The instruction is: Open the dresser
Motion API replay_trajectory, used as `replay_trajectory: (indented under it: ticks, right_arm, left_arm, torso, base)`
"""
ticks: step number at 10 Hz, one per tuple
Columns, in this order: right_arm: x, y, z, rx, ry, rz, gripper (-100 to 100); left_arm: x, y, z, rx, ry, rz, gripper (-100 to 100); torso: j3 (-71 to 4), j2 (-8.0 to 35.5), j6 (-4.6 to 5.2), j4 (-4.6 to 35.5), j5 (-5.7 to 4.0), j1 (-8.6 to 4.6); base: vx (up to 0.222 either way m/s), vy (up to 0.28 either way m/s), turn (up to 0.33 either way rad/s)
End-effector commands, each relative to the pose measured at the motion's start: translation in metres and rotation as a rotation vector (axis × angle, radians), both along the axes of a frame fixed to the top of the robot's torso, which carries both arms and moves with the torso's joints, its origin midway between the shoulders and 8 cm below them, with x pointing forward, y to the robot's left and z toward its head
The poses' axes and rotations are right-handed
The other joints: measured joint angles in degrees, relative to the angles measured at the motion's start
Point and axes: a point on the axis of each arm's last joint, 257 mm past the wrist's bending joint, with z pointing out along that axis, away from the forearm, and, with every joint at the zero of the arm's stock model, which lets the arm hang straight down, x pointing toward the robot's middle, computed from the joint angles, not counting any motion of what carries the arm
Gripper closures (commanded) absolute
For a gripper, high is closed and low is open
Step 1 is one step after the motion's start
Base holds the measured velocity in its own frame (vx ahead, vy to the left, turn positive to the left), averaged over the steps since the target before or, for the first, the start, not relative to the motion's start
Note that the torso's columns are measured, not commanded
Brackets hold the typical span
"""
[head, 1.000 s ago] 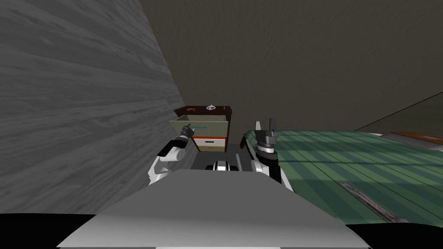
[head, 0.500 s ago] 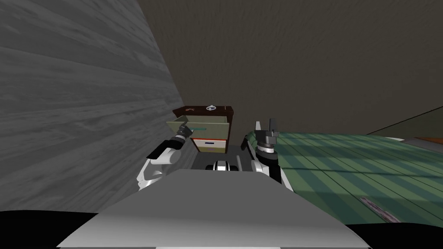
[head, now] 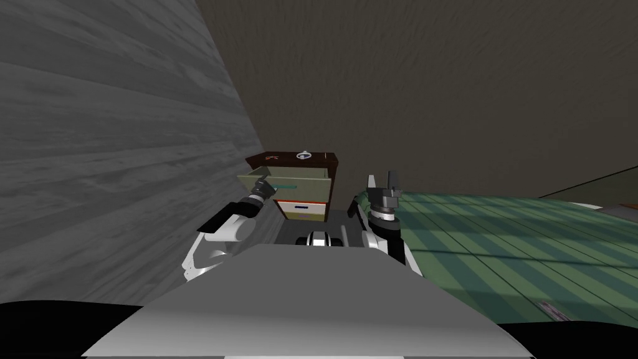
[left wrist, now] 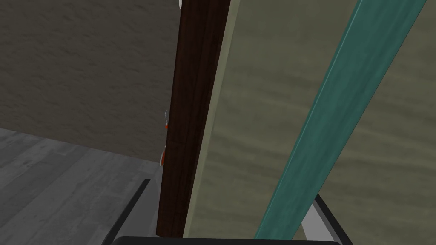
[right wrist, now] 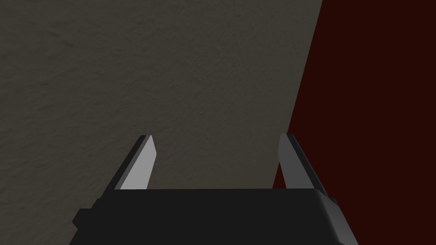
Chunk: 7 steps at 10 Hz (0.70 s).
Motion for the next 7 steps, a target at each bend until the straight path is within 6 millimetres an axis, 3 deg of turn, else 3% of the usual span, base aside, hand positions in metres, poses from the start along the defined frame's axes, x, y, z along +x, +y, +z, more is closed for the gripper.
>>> replay_trajectory:
  ticks: [1, 2, 7]
  right_arm:
    - [0.0, 0.0, 0.0, 0.0, 0.0, 0.0, 0]
    - [0.0, 0.0, 0.0, 0.0, 0.0, 0.0, 0]
    - [0.0, 0.0, 0.0, 0.0, 0.0, 0.0, 0]
  left_arm:
    - [-0.0031, -0.0023, 0.0011, 0.001, 0.002, -0.001, -100]
    - [-0.0033, -0.0024, -0.0007, 0.0, 0.007, 0.0, 0]
    - [-0.0033, -0.0007, -0.0082, -0.001, 0.026, 0.003, 0]
  torso:
    - [0.0, 0.1, 0.03, 0.0, -0.02, -0.07]
    - [0.0, 0.0, 0.05, -0.1, 0.04, -0.06]
    - [-0.2, -0.4, 0.09, -0.4, 0.18, 0.07]
  base:
    - [0.013, 0.002, 0.002]
    - [0.005, 0.001, -0.001]
    - [0.0, 0.0, 0.0]
